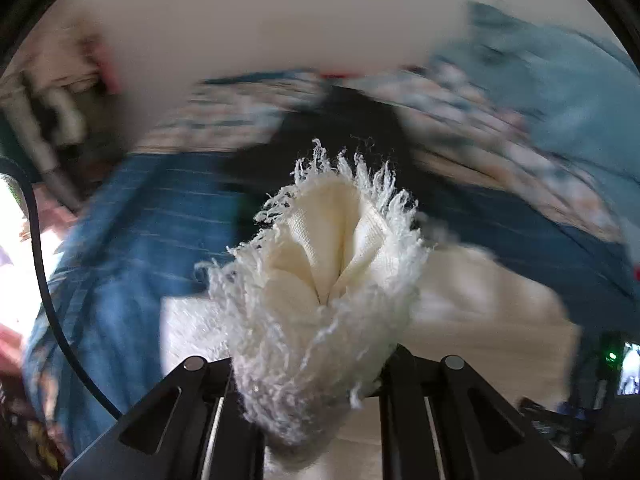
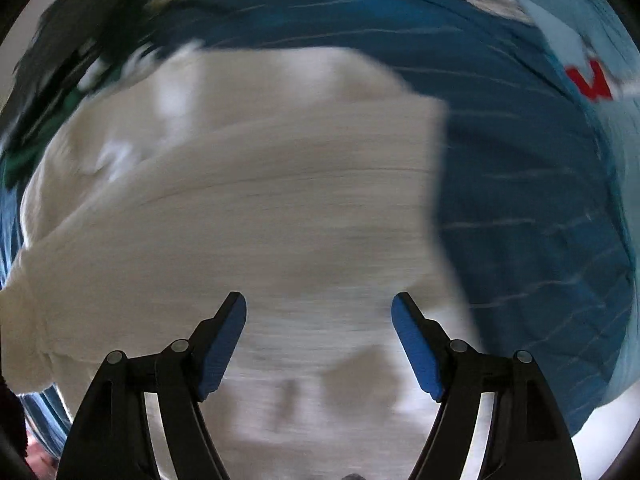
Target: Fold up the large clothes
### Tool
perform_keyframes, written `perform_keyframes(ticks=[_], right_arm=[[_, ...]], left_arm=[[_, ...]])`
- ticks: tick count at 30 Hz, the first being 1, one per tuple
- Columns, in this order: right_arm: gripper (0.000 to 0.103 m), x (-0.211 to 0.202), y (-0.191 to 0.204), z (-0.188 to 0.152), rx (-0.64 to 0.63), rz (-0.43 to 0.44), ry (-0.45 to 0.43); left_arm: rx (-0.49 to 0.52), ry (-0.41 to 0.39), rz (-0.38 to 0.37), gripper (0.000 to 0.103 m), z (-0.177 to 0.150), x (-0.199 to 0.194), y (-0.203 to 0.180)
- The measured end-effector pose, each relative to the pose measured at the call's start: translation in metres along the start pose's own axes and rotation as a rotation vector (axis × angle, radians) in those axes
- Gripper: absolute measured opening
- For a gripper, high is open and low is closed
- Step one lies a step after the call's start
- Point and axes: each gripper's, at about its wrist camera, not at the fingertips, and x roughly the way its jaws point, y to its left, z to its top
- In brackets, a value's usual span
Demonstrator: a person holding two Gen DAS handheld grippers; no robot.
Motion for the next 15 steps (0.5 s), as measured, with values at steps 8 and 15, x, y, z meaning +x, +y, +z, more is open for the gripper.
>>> perform_keyframes(ticks=[8, 15], right_arm=[[0.077, -0.006, -0.141, -0.002, 0.118, 0.026, 0.023], [0.077, -0.016, -0.221, -0.002, 0.159, 0.176, 0.042]], left_arm=[[0.153, 0.186, -0.156, 0.017, -0.037, 0.047, -0.162], [0.079, 0.276, -0.157, 0.075, -0.056, 0.052, -0.163]])
